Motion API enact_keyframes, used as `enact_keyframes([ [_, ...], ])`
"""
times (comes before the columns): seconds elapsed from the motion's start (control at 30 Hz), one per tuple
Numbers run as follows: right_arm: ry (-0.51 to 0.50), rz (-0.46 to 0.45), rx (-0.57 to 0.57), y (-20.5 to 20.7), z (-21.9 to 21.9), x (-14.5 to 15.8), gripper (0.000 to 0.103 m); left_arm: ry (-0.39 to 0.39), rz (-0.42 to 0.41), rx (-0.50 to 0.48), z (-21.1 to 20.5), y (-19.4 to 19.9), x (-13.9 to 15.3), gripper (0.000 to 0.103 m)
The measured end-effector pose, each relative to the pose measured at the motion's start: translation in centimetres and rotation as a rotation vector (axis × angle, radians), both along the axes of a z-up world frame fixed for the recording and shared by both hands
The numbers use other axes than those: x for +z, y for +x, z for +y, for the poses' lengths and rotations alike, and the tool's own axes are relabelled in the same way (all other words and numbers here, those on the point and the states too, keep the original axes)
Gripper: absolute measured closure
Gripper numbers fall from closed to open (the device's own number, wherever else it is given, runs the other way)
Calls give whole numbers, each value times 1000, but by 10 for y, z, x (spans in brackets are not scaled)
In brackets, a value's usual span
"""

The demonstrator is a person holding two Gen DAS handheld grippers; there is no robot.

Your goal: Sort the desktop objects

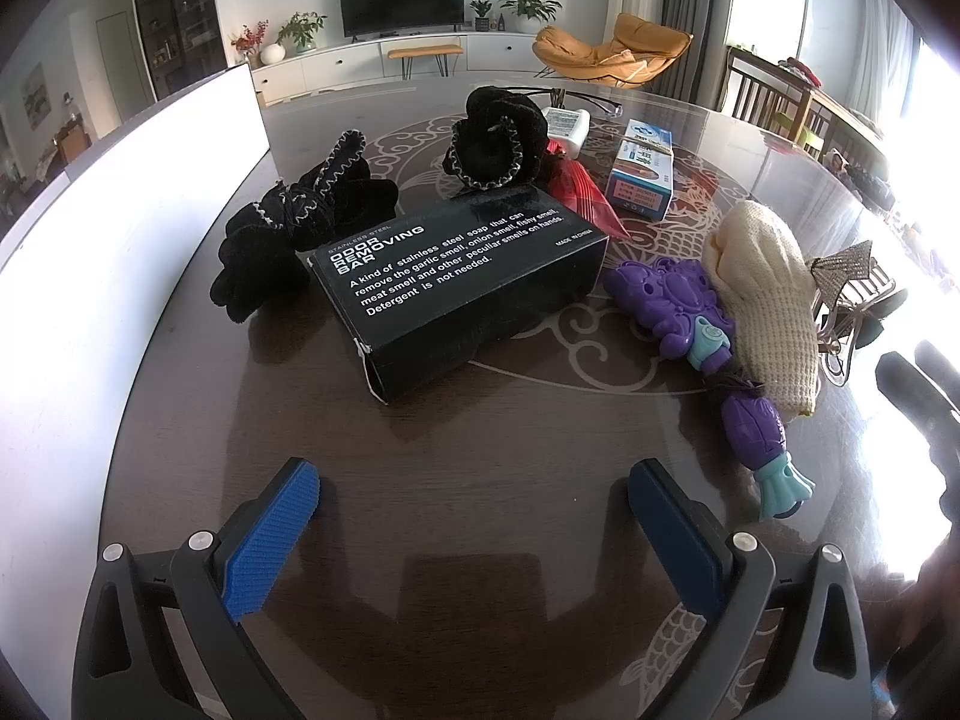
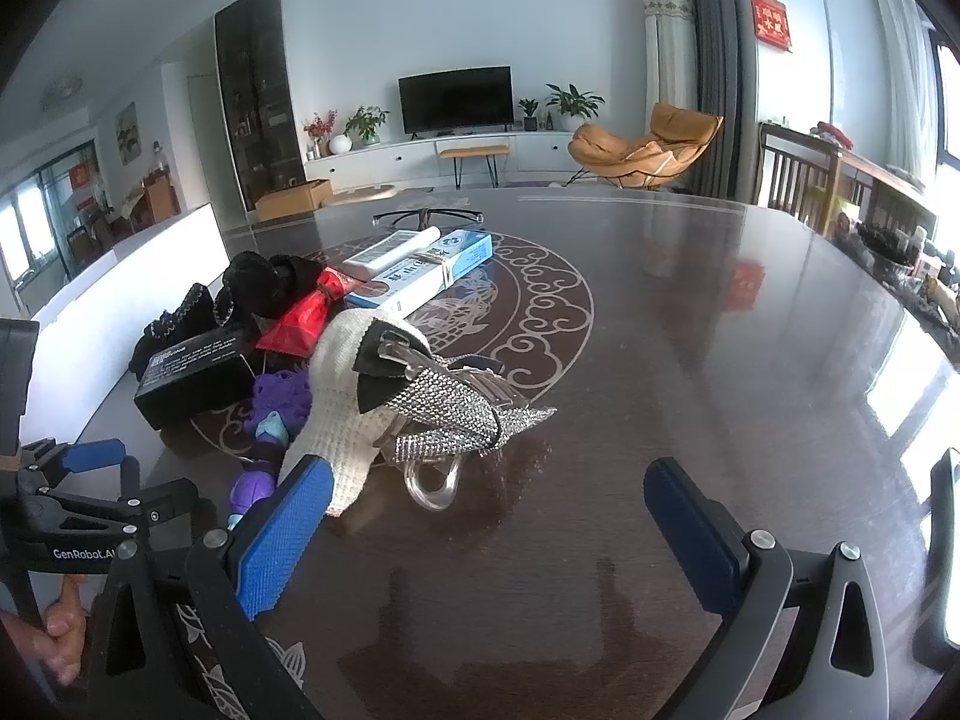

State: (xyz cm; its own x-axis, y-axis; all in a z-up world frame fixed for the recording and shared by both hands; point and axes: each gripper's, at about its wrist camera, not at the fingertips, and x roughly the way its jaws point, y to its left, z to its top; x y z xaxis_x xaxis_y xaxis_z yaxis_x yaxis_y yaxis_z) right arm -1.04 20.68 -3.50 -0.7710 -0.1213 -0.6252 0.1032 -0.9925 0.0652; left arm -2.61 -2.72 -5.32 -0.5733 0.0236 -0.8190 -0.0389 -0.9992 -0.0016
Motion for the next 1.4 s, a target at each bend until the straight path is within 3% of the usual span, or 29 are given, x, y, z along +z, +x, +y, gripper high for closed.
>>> enact_keyframes([
  [1.0,-44,3,9,1,7,1,0,-1,-8,-10,-2,1,1,0],
  [1.27,-29,2,12,1,5,1,0,1,-5,-72,-26,35,1,0],
  [1.4,-28,2,11,1,6,1,0,-8,-62,-50,-34,27,3,0],
])
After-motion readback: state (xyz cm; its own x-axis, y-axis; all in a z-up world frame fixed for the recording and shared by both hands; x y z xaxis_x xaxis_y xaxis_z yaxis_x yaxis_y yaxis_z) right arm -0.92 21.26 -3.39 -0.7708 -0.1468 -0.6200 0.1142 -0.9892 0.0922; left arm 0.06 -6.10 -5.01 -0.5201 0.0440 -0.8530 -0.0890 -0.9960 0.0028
